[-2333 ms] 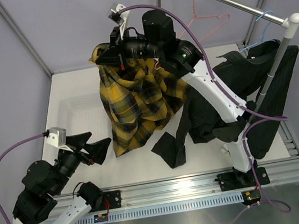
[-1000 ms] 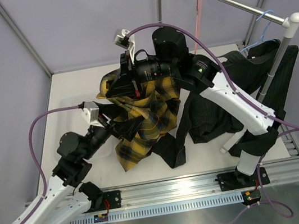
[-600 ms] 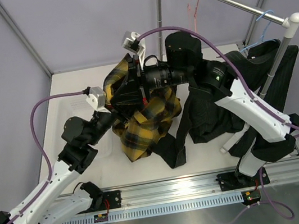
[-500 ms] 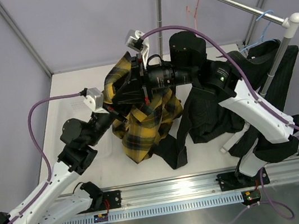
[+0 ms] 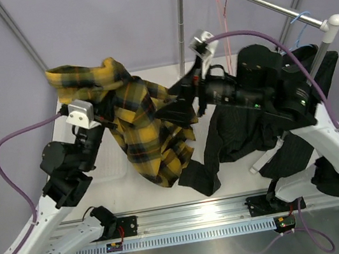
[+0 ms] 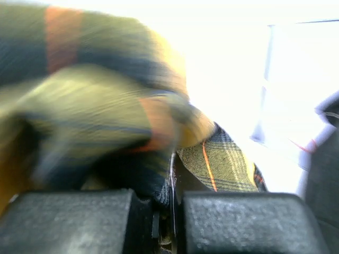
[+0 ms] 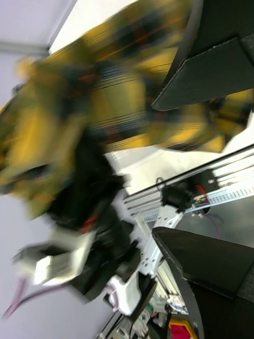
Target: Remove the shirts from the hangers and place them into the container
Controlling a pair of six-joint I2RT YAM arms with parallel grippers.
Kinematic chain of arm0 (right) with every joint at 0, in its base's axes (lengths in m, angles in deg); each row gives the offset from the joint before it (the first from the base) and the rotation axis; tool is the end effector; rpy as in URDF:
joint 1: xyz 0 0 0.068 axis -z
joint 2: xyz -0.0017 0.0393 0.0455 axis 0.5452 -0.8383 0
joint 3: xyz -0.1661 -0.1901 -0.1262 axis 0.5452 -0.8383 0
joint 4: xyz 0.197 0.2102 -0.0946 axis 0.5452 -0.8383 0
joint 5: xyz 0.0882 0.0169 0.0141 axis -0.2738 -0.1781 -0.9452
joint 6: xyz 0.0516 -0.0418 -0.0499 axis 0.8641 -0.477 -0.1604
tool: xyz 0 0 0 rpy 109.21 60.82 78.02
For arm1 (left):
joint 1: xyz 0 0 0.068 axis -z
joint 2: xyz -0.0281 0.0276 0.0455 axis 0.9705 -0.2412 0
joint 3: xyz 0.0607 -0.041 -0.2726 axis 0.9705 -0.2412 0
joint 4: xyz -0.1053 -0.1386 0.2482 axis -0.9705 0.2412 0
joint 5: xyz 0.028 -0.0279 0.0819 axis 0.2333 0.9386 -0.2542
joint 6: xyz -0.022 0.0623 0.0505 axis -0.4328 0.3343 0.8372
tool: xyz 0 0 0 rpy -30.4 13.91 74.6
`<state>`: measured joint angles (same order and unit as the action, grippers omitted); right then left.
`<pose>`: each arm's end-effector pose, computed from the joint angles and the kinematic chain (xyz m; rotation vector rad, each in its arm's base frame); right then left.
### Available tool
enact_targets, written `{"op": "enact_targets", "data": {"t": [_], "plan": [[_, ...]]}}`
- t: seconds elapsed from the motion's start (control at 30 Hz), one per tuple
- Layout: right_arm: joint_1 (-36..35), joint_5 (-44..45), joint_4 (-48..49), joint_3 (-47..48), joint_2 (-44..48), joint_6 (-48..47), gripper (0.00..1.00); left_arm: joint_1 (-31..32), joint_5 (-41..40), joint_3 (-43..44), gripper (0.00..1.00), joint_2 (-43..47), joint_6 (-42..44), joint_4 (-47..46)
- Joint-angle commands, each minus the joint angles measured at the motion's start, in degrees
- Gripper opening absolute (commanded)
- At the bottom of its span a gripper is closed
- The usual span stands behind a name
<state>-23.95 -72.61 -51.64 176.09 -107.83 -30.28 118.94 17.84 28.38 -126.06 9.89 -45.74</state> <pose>0.1565 0.2686 0.6020 -0.7905 1.5432 1.1108 0.1679 -0.1351 0.4770 0.3330 1.1350 -0.4091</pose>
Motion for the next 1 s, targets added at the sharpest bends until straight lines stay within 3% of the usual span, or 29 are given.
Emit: {"op": "enact_targets", "data": {"t": [0.0, 0.2, 0.37, 0.6, 0.97], "plan": [[-0.3, 9.2, -1.2, -10.1, 10.6, -0.1, 0.99, -0.2, -9.8, 12.2, 0.00, -2.6, 16.6, -1.8], [-0.3, 10.3, 3.6, -32.2, 22.8, 3.6, 0.99, -1.1, -11.1, 25.2, 0.00, -11.4, 27.4, 0.1], [-0.3, 9.9, 3.1, -43.2, 23.6, 7.1, 0.99, -2.9, -15.7, 28.3, 0.00, -14.4, 40.0, -9.8], [-0.4, 4.1, 5.8, -53.4, 26.8, 10.9, 0.99, -15.7, -8.6, 36.7, 0.00, -19.4, 36.1, -11.4], [-0.4, 4.8, 5.0, -61.4, 31.1, 13.2, 0.99, -19.4, -5.5, 47.8, 0.00, -29.9, 42.7, -21.2]]}}
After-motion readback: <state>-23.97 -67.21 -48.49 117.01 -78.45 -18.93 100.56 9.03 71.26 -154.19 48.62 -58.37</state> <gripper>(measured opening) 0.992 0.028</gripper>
